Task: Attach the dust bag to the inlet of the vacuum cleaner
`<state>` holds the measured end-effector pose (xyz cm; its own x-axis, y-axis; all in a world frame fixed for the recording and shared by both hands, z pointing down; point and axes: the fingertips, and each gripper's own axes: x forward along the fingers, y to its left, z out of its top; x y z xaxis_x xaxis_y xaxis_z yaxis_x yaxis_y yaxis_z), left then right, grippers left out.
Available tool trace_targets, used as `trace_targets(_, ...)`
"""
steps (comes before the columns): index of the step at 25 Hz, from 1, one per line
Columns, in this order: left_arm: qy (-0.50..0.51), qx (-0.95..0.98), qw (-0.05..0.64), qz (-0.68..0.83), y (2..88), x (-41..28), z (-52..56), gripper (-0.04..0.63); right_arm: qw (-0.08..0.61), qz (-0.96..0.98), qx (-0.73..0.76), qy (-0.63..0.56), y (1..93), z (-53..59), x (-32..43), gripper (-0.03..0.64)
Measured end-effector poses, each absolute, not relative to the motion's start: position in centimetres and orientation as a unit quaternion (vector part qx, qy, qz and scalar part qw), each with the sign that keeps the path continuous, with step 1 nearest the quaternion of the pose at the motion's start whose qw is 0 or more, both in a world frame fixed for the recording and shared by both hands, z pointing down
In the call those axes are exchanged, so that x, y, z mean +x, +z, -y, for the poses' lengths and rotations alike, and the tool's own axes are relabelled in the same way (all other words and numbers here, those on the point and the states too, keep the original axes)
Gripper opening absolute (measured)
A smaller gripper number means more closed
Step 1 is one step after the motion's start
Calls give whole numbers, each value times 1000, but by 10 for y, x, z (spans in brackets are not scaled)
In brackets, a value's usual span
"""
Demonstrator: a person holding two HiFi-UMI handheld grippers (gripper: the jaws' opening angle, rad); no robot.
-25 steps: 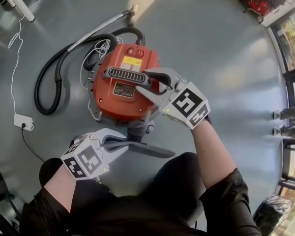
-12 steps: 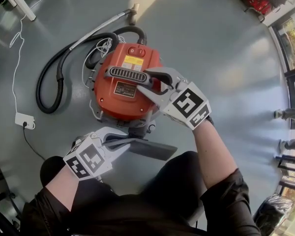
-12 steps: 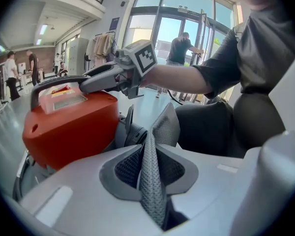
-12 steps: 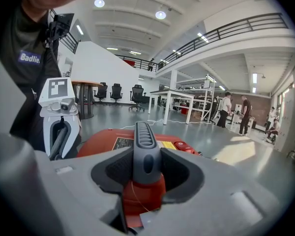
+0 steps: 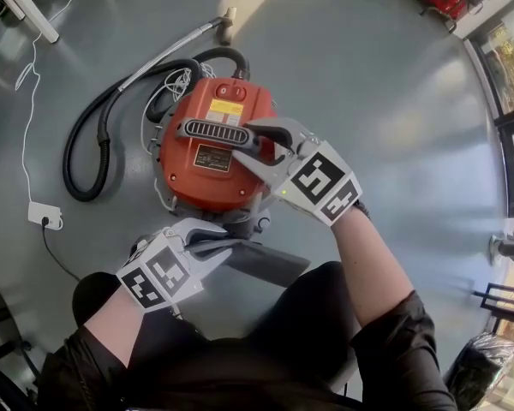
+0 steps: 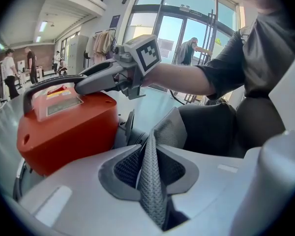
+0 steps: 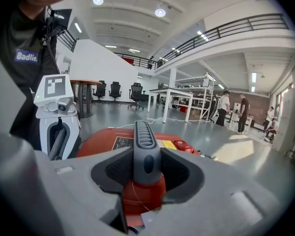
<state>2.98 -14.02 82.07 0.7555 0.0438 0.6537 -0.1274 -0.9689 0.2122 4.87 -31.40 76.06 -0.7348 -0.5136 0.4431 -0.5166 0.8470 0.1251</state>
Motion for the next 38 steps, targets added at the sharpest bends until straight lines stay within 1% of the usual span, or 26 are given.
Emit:
trace_targets(2,349,928,123,30,821,26,139,94,237,932,275,3,759,313,49,144)
trace_targets(7,338,928,150,43,824,12,141,108,242,932,270,1,759,308,47,144)
trace_targets(12,351,928,120,37,825,19,140,121,240,931,274,1,761,308,46,144)
trace_targets(16,355,928,109,34,827,16,137,175,233,934,271,-6,760,307,47,144)
trace_targets(18,356,928,109,24,825,13,132,217,231,934,274,-14,758,306,47,144)
trace_targets(20,356,928,106,18,822,11,130,233,233,932,276,-23,756,306,48,144)
trace_targets(27,344,933,105,7,811,1,127,241,234,928,288,-30,754,307,53,209)
trace_targets(33,322,940,115,5,786,-1,130,241,213,930,299,-10,735,296,70,210)
trace_targets(38,306,944,120,27,743,3,141,234,223,908,352,40,710,284,107,210)
